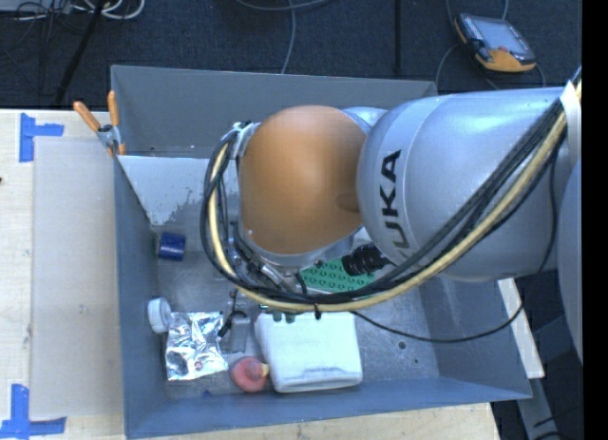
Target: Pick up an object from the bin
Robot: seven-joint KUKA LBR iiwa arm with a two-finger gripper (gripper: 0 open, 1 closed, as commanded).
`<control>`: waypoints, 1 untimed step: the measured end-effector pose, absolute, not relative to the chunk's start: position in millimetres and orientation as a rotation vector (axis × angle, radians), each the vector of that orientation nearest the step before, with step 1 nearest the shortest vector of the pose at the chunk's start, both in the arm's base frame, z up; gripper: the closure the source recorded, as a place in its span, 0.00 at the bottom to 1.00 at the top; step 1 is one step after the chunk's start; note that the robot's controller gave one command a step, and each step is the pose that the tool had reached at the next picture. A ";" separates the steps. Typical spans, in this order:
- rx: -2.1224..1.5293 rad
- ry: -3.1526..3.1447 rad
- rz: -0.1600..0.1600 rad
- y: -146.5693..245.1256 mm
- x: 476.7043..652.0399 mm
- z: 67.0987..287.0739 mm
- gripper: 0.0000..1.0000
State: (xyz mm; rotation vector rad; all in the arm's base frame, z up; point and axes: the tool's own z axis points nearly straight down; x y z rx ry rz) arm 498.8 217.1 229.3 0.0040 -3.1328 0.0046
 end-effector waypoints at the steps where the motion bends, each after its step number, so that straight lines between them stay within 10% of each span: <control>1: 0.475 -3.099 0.002 198.8 494.8 66.3 0.00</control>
Offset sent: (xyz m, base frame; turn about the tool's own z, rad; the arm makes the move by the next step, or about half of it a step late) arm -0.0022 -0.0179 -0.1593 -0.3013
